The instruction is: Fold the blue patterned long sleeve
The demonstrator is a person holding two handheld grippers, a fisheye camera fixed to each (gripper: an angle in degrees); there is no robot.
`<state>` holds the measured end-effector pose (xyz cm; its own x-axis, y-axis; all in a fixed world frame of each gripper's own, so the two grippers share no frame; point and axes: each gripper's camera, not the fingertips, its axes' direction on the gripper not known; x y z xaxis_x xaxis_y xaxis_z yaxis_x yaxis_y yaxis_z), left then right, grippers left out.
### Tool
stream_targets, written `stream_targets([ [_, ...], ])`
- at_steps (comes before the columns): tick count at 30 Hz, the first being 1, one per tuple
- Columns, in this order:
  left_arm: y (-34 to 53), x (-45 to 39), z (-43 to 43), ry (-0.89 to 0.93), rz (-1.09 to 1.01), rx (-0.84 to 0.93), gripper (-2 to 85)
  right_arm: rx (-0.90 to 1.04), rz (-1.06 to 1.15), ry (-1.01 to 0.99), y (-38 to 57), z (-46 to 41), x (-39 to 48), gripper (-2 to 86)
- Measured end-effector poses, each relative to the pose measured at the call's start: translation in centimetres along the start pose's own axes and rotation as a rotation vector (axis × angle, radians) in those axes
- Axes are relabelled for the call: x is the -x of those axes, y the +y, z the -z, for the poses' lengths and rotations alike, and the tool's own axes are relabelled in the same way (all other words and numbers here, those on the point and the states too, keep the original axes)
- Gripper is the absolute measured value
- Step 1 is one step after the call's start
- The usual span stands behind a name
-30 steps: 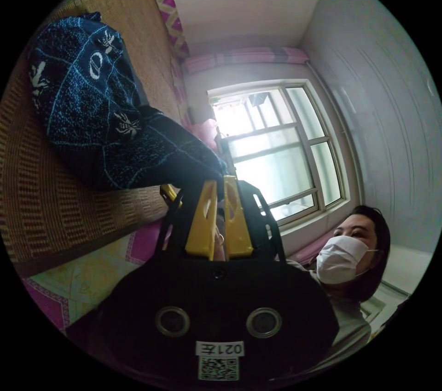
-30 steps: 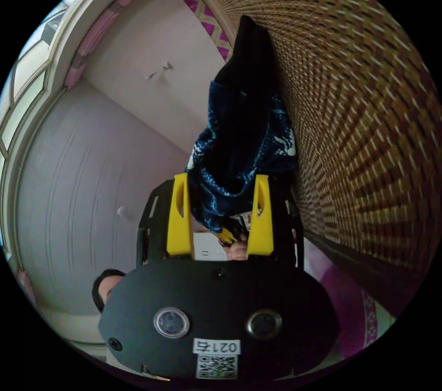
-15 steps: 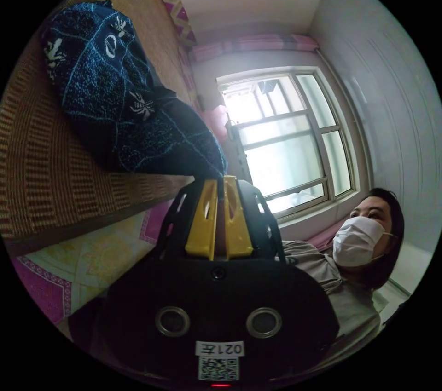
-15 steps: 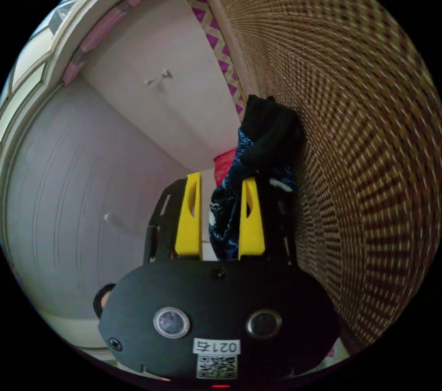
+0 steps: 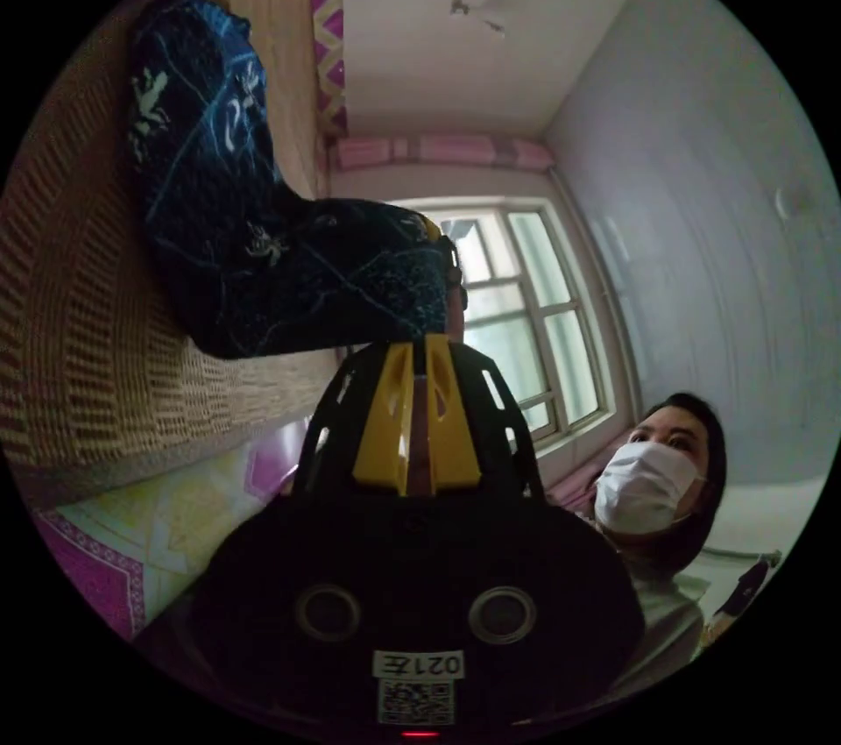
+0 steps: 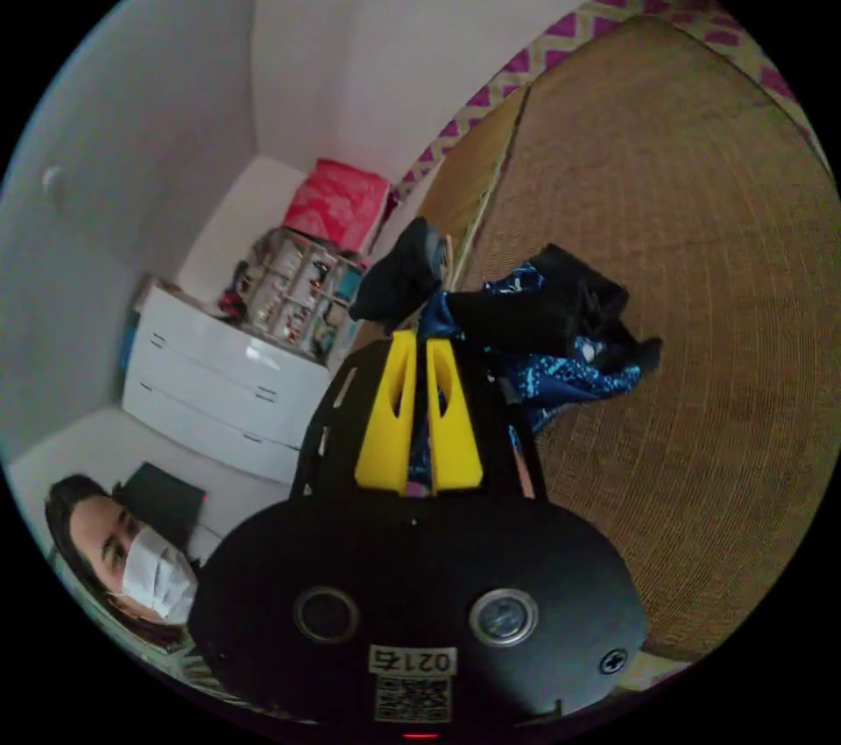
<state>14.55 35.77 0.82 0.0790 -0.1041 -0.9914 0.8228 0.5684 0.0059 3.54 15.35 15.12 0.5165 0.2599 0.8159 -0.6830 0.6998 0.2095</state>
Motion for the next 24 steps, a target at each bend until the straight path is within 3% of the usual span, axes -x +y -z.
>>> stream_targets([
  [3,-3.7,1.3,3.3,0.003,0.005,-0.217,-0.1,0.081,-0.031,0.031,-5.6,-12.3,0.7,1.6],
  [5,-6.5,3.1,5.3,-0.1,0.033,-0.334,1.5,0.145,-0.035,0.074,-8.9,-22.7,-0.9,3.4],
  [8,-8.3,4.6,6.4,-0.171,0.052,-0.367,6.2,0.188,-0.075,0.099,-9.8,-31.2,-4.7,9.9],
  [13,-7.9,2.8,8.1,-0.211,-0.099,-0.412,7.9,0.147,0.012,0.043,-6.3,-32.7,-6.2,11.4],
  [19,-11.5,1.2,1.4,-0.427,-0.296,-0.111,5.2,0.219,0.247,0.184,1.7,-36.8,-4.4,9.1],
  [24,-15.6,1.4,-6.8,-0.779,-0.442,0.111,7.9,0.304,0.469,0.344,6.6,-46.3,-2.1,8.6],
])
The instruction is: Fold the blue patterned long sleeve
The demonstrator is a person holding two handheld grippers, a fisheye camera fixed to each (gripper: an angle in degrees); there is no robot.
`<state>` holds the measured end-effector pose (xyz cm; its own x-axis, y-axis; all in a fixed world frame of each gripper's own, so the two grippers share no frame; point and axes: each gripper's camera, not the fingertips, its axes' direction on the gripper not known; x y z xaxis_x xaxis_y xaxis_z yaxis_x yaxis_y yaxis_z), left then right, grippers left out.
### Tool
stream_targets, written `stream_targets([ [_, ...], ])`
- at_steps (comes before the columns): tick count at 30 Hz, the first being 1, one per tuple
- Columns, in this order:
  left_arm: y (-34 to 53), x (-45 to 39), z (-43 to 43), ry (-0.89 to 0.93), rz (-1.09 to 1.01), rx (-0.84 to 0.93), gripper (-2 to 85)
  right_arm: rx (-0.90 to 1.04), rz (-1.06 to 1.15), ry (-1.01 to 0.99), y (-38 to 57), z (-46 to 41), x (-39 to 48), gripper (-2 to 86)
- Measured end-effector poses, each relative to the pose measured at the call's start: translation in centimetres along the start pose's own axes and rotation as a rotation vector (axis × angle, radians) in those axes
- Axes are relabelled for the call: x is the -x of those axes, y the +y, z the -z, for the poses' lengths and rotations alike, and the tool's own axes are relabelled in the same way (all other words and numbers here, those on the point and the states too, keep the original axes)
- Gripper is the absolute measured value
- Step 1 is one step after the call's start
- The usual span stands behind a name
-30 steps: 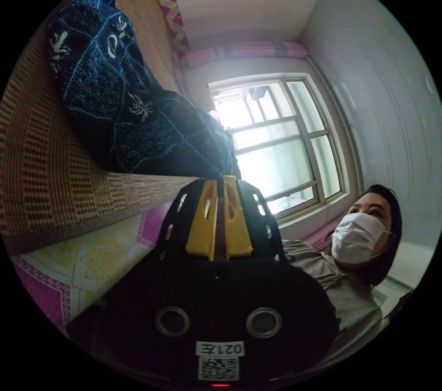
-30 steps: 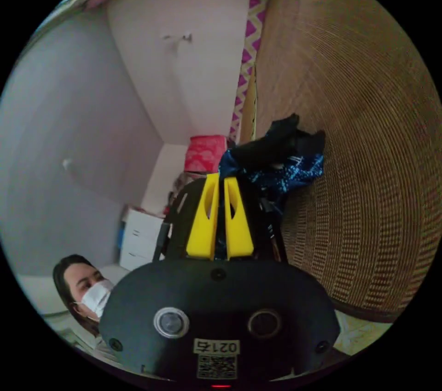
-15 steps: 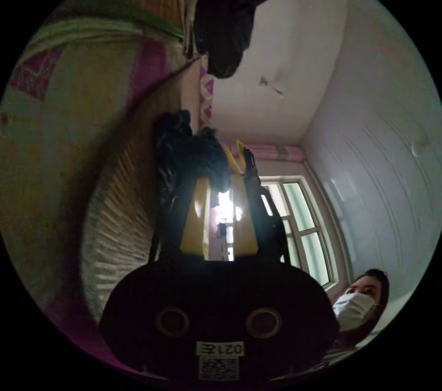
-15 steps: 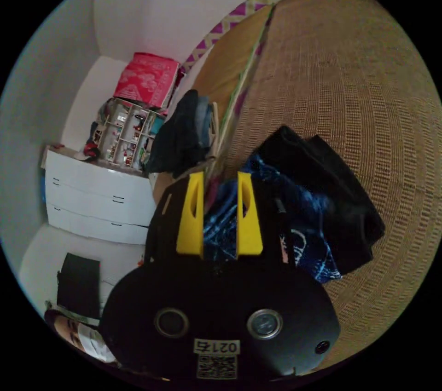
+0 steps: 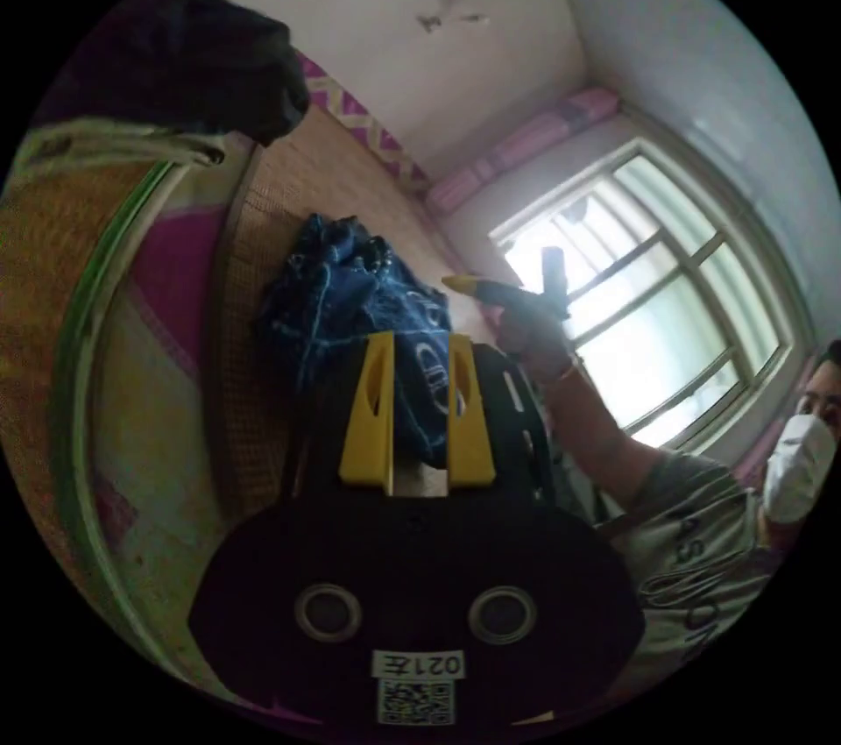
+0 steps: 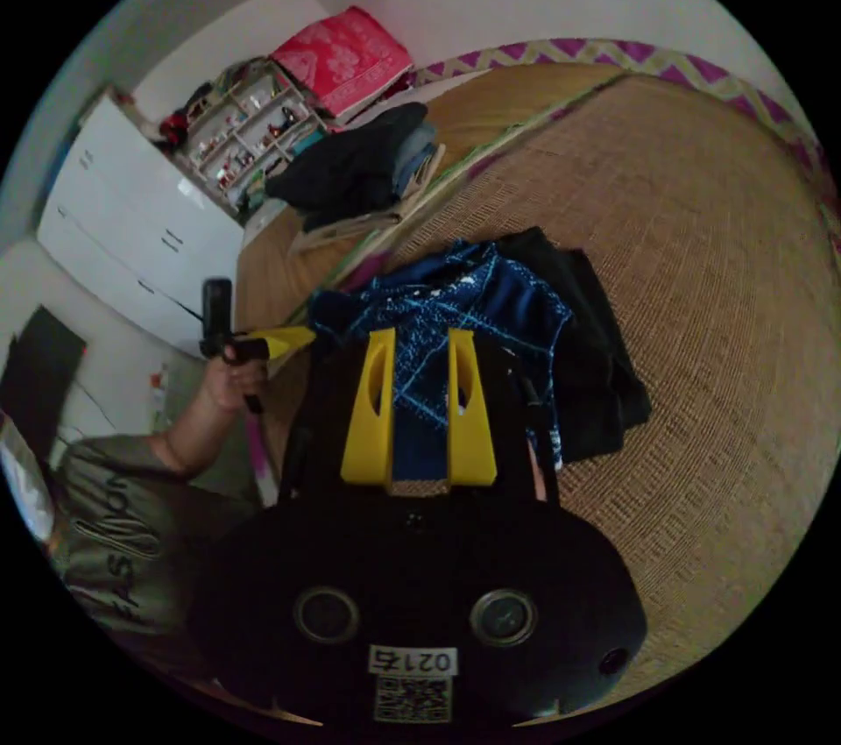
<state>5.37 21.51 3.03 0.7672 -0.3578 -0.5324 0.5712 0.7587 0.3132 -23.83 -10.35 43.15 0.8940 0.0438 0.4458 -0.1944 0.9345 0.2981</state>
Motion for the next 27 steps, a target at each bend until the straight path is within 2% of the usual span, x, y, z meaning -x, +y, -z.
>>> stream_targets([
  [2,-1.8,0.5,-2.1,-0.137,0.016,0.038,6.2,-0.032,0.137,0.199,-1.2,-3.9,2.9,7.6],
  [4,-2.5,1.5,-3.0,-0.173,0.063,0.043,2.2,-0.047,0.228,0.299,-2.4,-6.9,4.2,7.0],
  [6,-2.8,2.3,-3.7,-0.141,0.118,0.042,0.0,-0.018,0.306,0.356,-4.0,-10.4,4.7,7.6],
  [8,-2.5,2.7,-3.9,-0.1,0.167,0.0,-0.7,0.139,0.262,0.448,-6.6,-15.3,2.8,10.7],
  [10,-2.2,2.5,-3.6,-0.108,0.174,-0.03,-0.7,0.224,0.189,0.445,-8.1,-16.8,1.0,11.9],
  [13,-2.4,1.0,-3.0,-0.076,0.099,-0.092,-0.3,0.07,0.142,0.447,-8.7,-14.0,0.7,5.9],
  [15,-3.2,-0.5,-3.7,-0.058,0.016,-0.085,0.5,0.02,0.231,0.349,-8.4,-12.9,1.4,3.7],
  [17,-4.8,-1.8,-5.8,-0.107,-0.048,-0.018,2.9,0.157,0.332,0.241,-8.8,-14.8,1.9,5.6],
  [19,-5.7,-1.5,-7.7,-0.156,-0.036,0.036,3.7,0.27,0.365,0.293,-8.9,-17.6,1.7,6.6],
  [22,-6.1,0.5,-9.4,-0.257,0.044,0.066,0.9,0.319,0.372,0.38,-9.1,-19.9,0.8,2.0],
  [25,-5.9,1.7,-8.9,-0.408,0.131,0.016,-0.5,0.158,0.28,0.397,-9.7,-17.4,-0.5,-0.4],
  [27,-5.2,2.4,-8.9,-0.351,0.153,0.017,-0.7,0.202,0.206,0.447,-9.3,-17.8,-2.2,-0.5],
])
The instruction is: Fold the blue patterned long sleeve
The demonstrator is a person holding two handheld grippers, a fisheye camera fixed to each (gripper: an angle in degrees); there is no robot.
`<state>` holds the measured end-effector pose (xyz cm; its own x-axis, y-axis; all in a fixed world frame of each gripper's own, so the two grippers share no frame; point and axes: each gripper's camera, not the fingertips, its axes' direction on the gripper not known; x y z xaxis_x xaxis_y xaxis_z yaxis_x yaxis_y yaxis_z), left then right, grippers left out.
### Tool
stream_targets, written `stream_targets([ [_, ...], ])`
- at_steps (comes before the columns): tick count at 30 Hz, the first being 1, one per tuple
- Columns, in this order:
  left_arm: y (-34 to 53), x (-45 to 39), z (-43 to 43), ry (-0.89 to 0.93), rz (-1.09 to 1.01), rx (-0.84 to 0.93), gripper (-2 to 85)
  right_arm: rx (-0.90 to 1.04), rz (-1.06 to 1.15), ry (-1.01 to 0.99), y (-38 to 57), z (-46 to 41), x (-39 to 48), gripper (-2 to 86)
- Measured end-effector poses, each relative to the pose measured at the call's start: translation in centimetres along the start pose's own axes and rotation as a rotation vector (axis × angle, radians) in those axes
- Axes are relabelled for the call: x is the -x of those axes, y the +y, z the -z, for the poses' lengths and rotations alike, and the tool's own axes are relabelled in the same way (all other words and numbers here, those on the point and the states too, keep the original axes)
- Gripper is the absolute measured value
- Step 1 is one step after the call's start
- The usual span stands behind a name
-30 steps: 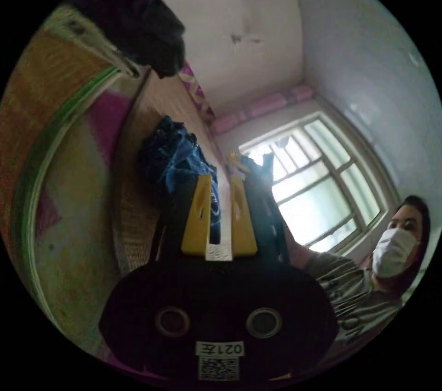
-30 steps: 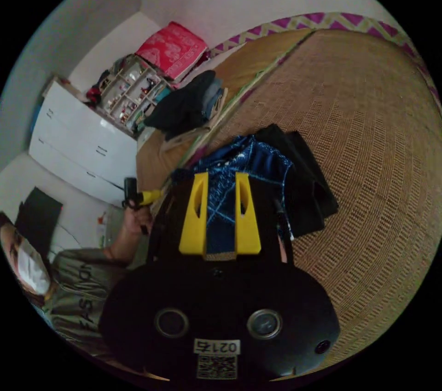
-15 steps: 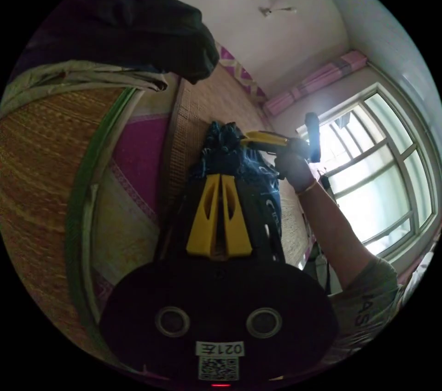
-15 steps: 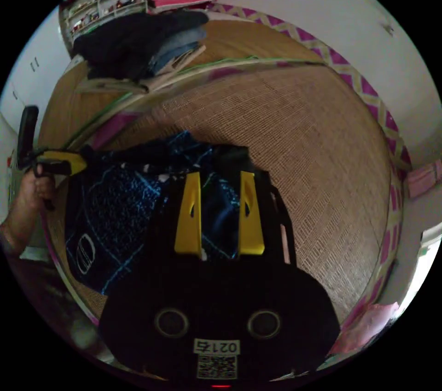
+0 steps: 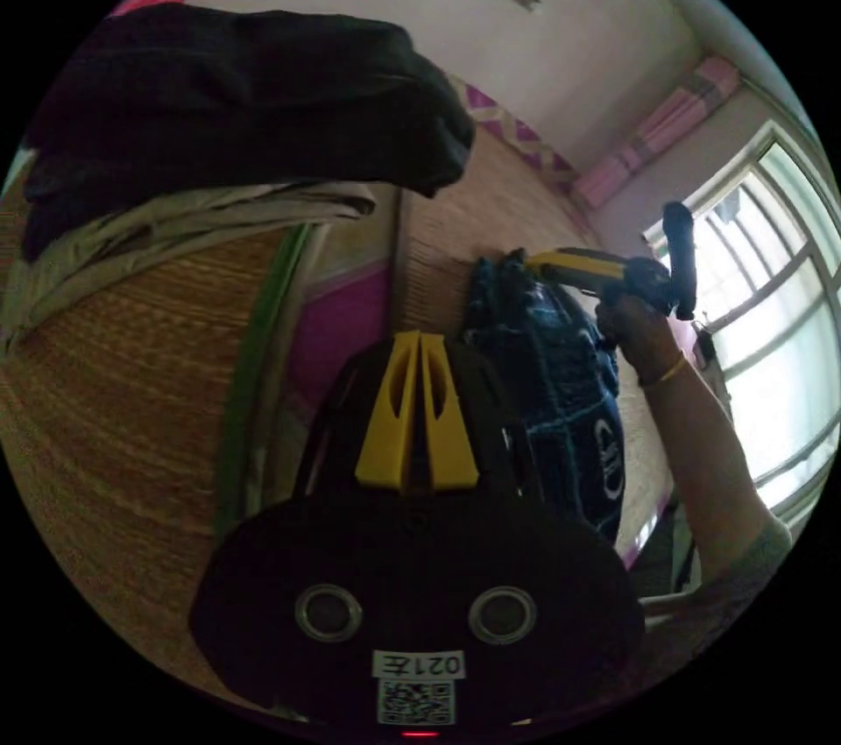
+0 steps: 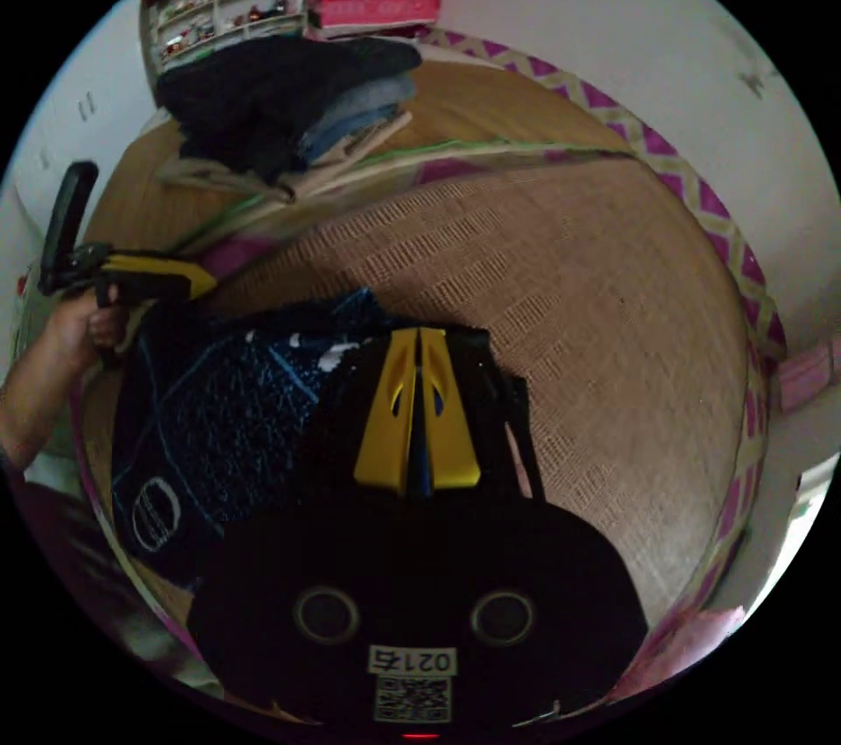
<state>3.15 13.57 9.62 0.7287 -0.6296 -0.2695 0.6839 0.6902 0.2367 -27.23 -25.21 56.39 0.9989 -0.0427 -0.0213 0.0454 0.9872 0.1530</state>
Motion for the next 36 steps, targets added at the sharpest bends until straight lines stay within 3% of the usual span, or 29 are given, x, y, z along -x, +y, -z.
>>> stream_targets([
  [1,0.5,0.2,0.2,0.064,-0.001,-0.006,-0.6,0.043,0.005,0.013,0.7,0.1,-0.7,-0.4],
  [4,2.1,-0.2,1.2,0.188,-0.052,-0.028,0.5,-0.179,-0.132,0.023,5.8,7.4,-4.9,1.7],
  [7,3.8,-0.4,2.0,0.28,-0.054,-0.028,4.4,-0.212,-0.288,-0.233,13.2,13.4,-10.9,8.8],
  [10,5.8,-1.0,3.1,0.34,-0.07,-0.047,5.8,-0.205,-0.459,-0.417,23.1,15.6,-14.0,9.0],
  [12,7.1,-1.7,3.7,0.365,-0.088,-0.059,5.9,-0.19,-0.587,-0.544,28.8,14.9,-14.7,9.0],
  [14,8.9,-2.5,4.2,0.416,-0.09,-0.076,5.7,-0.148,-0.72,-0.807,34.0,11.9,-15.0,10.3],
  [17,10.9,-3.6,3.8,0.497,-0.052,-0.077,5.6,-0.151,-0.828,-0.983,36.1,8.8,-15.1,13.6],
  [24,15.4,-6.7,0.3,0.458,0.011,-0.068,5.2,-0.276,-1.037,-1.011,35.0,7.8,-17.6,11.8],
  [26,16.7,-8.1,-0.6,0.336,-0.014,-0.073,4.0,-0.255,-1.06,-0.989,34.3,8.0,-18.7,9.1],
  [30,17.4,-8.4,-1.5,0.249,0.122,-0.053,0.0,-0.241,-0.971,-0.988,32.9,10.3,-21.9,6.2],
  [36,17.9,-11.7,-3.2,0.135,0.107,0.02,-0.9,-0.187,-0.827,-0.669,30.8,18.4,-33.3,5.8],
])
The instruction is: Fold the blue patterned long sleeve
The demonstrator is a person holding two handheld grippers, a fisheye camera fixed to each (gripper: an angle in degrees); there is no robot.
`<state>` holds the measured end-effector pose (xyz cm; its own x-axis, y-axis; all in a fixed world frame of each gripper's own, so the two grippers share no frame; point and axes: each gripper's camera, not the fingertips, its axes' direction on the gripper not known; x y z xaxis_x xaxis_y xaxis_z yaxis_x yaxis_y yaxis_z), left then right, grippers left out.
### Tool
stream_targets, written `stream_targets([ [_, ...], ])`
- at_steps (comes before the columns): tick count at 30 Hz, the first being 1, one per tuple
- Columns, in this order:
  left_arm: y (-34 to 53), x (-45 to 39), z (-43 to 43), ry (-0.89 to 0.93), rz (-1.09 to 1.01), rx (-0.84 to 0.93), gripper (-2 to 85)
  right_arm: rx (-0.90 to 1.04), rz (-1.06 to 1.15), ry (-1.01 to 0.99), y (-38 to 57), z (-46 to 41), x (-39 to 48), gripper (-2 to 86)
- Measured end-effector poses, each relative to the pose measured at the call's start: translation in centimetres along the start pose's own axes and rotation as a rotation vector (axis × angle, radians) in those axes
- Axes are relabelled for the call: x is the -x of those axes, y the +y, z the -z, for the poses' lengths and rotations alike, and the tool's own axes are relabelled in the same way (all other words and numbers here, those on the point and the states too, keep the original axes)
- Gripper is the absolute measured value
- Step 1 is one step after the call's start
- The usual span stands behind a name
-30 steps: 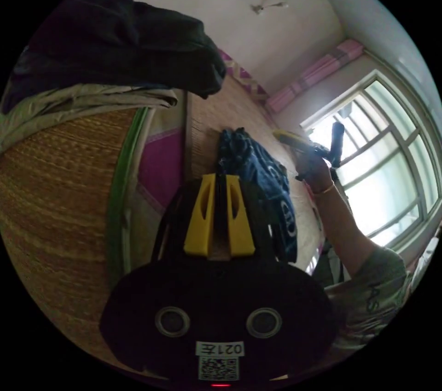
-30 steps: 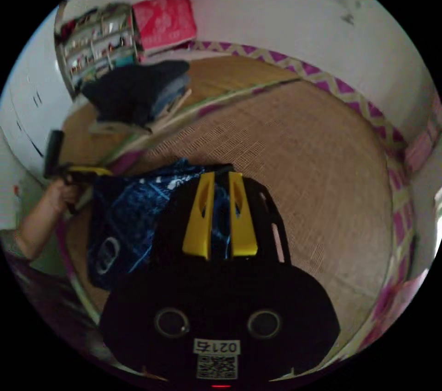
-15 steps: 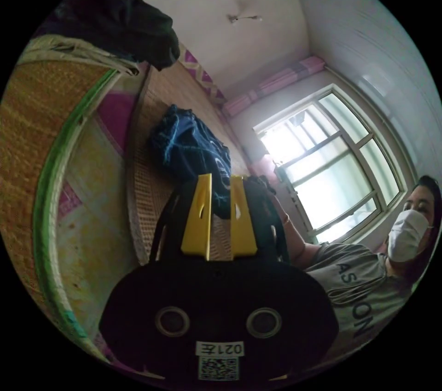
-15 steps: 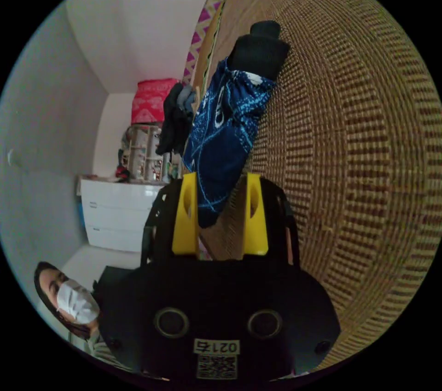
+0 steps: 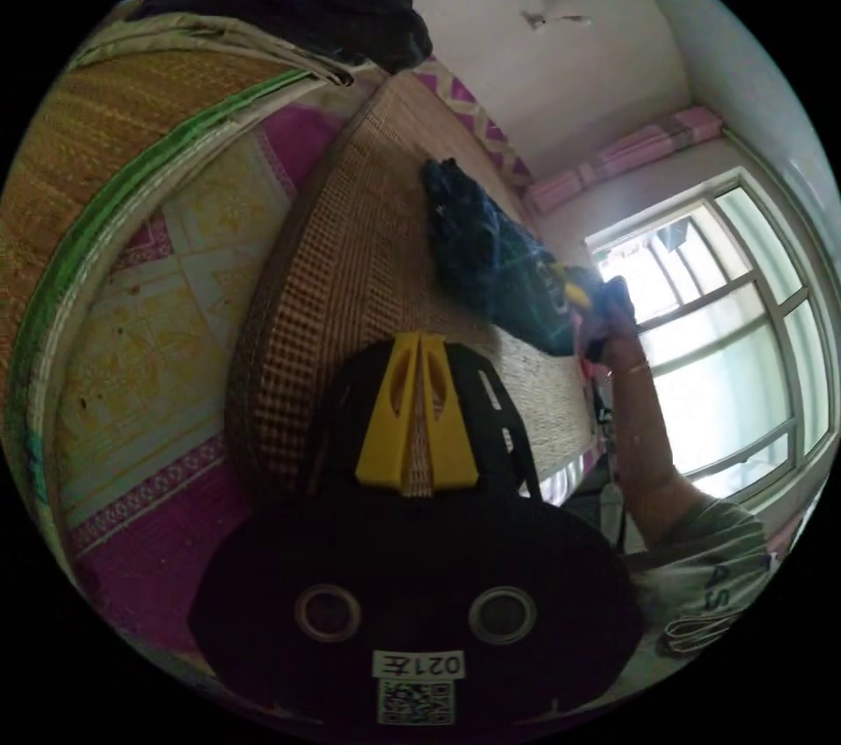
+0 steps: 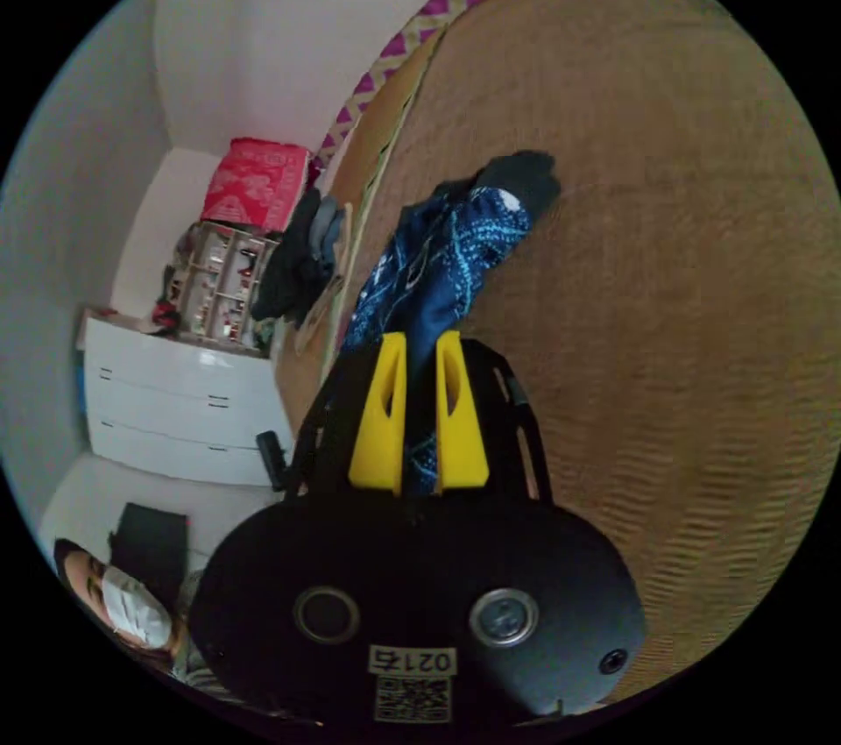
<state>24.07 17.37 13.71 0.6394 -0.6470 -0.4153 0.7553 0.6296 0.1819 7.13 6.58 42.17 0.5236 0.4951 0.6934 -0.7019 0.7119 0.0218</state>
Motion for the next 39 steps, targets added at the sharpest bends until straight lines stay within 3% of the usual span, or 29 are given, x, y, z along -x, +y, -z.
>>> stream_targets([
  [10,3.4,-7.0,-1.6,-0.241,-0.092,-0.108,-1.0,-0.102,-0.127,0.558,-11.9,21.3,-8.5,5.8],
  [18,4.9,-12.2,-4.9,-0.385,-0.172,-0.06,-0.9,-0.176,-0.209,0.857,-12.6,24.3,-9.4,6.9],
  [21,5.4,-13.2,-5.7,-0.362,-0.172,-0.052,-0.9,-0.257,-0.132,0.92,-10.2,23.1,-6.4,6.5],
  [25,6.0,-16.2,-6.5,-0.347,-0.252,-0.06,-0.1,-0.168,0.254,0.725,-4.5,15.8,1.9,5.9],
  [28,5.7,-19.4,-7.0,-0.44,-0.358,-0.1,5.5,-0.095,0.35,0.63,1.6,10.7,7.3,11.1],
  [34,3.8,-21.0,-11.2,-0.523,-0.264,0.027,19.6,-0.058,0.204,0.661,12.6,3.2,11.0,22.4],
  [37,3.9,-21.6,-14.2,-0.665,-0.238,0.098,21.9,-0.054,0.112,0.754,16.6,-0.2,11.6,26.9],
  [39,4.6,-23.0,-15.0,-0.72,-0.278,0.052,21.8,-0.092,0.126,0.792,18.6,-1.6,12.7,30.3],
])
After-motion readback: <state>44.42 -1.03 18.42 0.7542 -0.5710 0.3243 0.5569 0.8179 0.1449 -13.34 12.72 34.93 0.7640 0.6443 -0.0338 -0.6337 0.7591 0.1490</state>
